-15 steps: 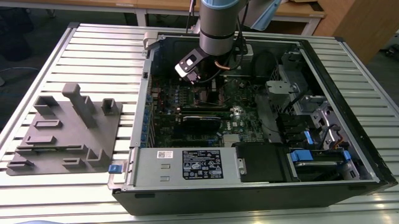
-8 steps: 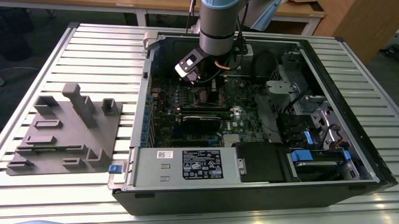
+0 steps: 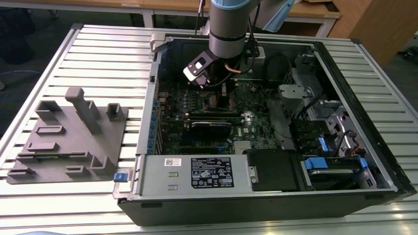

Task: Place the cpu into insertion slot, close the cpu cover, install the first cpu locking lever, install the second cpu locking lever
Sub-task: 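Place the cpu into insertion slot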

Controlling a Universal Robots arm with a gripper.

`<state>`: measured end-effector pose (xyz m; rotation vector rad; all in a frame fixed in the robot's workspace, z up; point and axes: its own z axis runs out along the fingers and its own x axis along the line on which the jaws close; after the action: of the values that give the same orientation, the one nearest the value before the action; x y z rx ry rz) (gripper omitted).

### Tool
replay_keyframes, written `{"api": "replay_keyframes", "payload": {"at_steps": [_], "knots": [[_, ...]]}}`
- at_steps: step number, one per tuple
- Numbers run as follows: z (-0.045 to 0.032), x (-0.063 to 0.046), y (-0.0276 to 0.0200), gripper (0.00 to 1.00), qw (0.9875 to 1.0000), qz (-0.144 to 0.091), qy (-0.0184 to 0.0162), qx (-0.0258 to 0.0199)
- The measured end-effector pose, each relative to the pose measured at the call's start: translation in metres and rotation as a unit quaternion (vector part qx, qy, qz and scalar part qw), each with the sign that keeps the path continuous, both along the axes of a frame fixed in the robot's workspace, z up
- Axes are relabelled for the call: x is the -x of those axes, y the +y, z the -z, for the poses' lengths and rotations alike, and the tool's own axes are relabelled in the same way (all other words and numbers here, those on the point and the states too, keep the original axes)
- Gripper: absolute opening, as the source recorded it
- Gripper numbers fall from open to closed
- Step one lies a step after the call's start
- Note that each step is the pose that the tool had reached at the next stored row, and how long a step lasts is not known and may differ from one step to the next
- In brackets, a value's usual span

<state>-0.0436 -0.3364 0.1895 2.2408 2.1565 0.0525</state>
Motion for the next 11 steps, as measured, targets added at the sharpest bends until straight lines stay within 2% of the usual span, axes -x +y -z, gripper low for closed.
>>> {"api": "replay_keyframes", "payload": {"at_steps": [8, 9, 10, 11], "knots": [[0.0007, -0.0002, 0.0002, 0.55, 1.0000, 0.000, -0.0007, -0.0007], [0.0013, -0.0004, 0.0005, 0.59, 1.0000, 0.000, -0.0010, -0.0015], [0.0012, -0.0003, 0.0005, 0.59, 1.0000, 0.000, -0.0007, -0.0013], [0.0008, -0.0002, 0.0003, 0.66, 1.0000, 0.000, -0.0003, -0.0007]]}}
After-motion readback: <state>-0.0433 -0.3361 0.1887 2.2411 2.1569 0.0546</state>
